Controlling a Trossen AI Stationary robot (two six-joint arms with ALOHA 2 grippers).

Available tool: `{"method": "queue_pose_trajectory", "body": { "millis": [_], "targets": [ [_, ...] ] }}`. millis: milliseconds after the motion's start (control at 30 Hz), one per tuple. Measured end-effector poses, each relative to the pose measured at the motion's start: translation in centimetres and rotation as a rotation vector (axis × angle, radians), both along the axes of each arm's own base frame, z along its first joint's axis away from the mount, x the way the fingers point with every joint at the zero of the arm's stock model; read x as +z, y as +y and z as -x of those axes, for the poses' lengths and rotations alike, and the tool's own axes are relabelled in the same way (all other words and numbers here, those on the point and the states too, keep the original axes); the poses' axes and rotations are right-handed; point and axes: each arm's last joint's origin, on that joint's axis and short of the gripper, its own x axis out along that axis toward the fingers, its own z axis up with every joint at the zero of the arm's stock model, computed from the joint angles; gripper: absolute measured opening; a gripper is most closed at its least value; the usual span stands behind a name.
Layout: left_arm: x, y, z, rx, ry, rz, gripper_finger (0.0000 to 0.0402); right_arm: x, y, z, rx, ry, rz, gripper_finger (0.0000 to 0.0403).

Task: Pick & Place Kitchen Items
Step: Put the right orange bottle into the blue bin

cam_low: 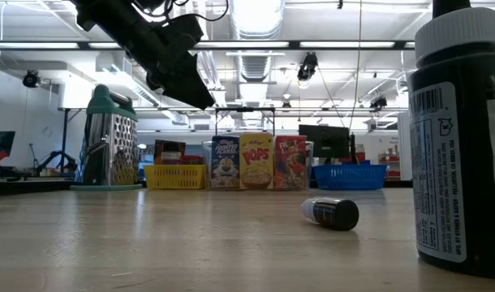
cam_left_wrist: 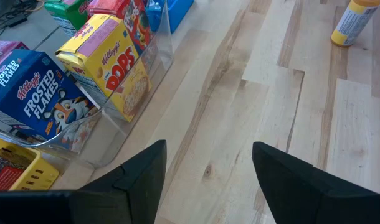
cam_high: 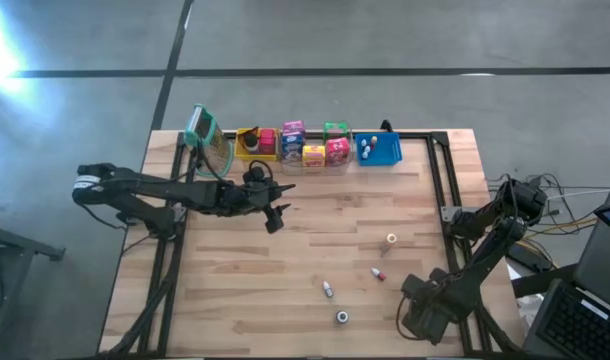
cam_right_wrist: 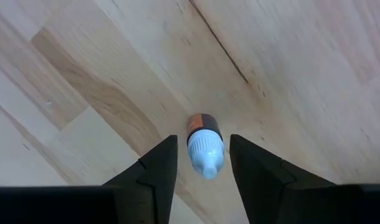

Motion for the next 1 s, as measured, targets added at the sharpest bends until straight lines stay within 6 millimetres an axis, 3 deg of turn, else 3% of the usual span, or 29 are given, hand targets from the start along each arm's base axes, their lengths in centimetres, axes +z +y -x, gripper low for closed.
{"method": "queue_pose_trajectory", "body": {
  "millis": [433, 633, 800, 1000],
  "targets": [
    [0.0, 0.0, 0.0, 0.000, 0.001, 0.000, 0.0243, 0.0, 0.0, -0.1, 0.033, -0.015, 0.003, 0.0067],
    [0.0, 0.0, 0.0, 0.000, 0.000, 0.000, 0.0243, 0.3, 0.3, -0.3, 0.070, -0.030, -0.009, 0.0073],
    [0.0, 0.0, 0.0, 0.000, 0.000, 0.000, 0.0243, 1.6, 0.5, -1.2, 0.129, -0.074, -0.042, 0.0072],
    [0.0, 0.0, 0.0, 0.000, 0.000, 0.000, 0.0243, 4.6, -0.2, -3.1, 0.210, -0.193, -0.063, 0.0067]
  ]
}}
